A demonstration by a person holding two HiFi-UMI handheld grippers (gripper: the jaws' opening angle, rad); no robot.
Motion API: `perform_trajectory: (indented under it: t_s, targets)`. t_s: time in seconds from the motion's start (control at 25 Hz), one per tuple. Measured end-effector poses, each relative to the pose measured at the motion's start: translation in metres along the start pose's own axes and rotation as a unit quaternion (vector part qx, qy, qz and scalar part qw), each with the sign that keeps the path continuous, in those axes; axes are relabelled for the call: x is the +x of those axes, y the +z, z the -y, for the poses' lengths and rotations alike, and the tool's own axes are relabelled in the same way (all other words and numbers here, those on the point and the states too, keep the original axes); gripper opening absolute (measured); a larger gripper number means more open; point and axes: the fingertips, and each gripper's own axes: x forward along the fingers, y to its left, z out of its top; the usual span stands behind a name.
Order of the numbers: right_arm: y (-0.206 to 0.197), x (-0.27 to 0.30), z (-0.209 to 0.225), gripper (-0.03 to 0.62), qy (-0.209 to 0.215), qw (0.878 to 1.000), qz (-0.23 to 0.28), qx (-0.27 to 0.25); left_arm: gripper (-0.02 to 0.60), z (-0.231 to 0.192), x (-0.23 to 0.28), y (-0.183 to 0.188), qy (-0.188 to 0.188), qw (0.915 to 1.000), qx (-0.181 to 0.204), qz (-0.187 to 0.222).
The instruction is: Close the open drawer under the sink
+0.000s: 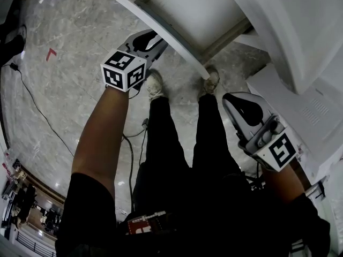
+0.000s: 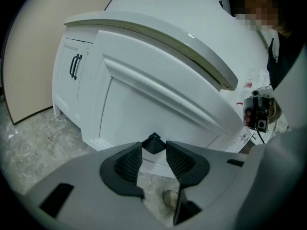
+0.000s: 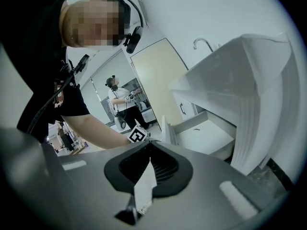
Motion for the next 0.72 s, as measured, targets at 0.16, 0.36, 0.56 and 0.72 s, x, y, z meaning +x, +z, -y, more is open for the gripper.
perform_trajectory:
  t_s: [0.16, 0.36, 0.56, 0.72]
  targets:
    - [0.003, -0.003, 0.004, 0.002, -0.002, 1.0, 0.002, -0.001, 0.158, 0.002, 0.008, 0.007, -0.004, 1.0, 0.002, -0.004]
    - [0.004, -0.007, 0.011, 0.002, -0.004, 1.0, 0.008, 0.003, 0.158, 0.003, 0.02, 0.012, -0.007, 0.9999, 0.004, -0.008]
    - [0.007, -0.012, 0.018, 0.002, -0.005, 1.0, 0.014, 0.005, 0.158, 0.005, 0.032, 0.021, -0.011, 0.9999, 0.004, -0.005]
    - [-0.019, 0.007, 0.017, 0.002, -0.001, 1.0, 0.017, -0.001, 0.158, -0.012, 0.038, 0.005, -0.011, 0.9999, 0.009, -0.002]
